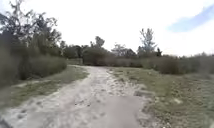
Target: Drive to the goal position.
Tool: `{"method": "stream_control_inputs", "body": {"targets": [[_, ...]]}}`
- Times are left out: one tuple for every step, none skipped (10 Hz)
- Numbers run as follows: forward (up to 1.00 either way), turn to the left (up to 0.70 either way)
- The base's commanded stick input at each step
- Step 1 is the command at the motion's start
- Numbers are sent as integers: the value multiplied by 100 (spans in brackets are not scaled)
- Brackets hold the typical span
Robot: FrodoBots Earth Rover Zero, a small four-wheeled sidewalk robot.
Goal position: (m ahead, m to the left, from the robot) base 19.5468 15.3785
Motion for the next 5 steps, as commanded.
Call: {"method": "stream_control_inputs", "body": {"targets": [[70,0],[70,0],[70,0],[70,0],[70,0]]}}
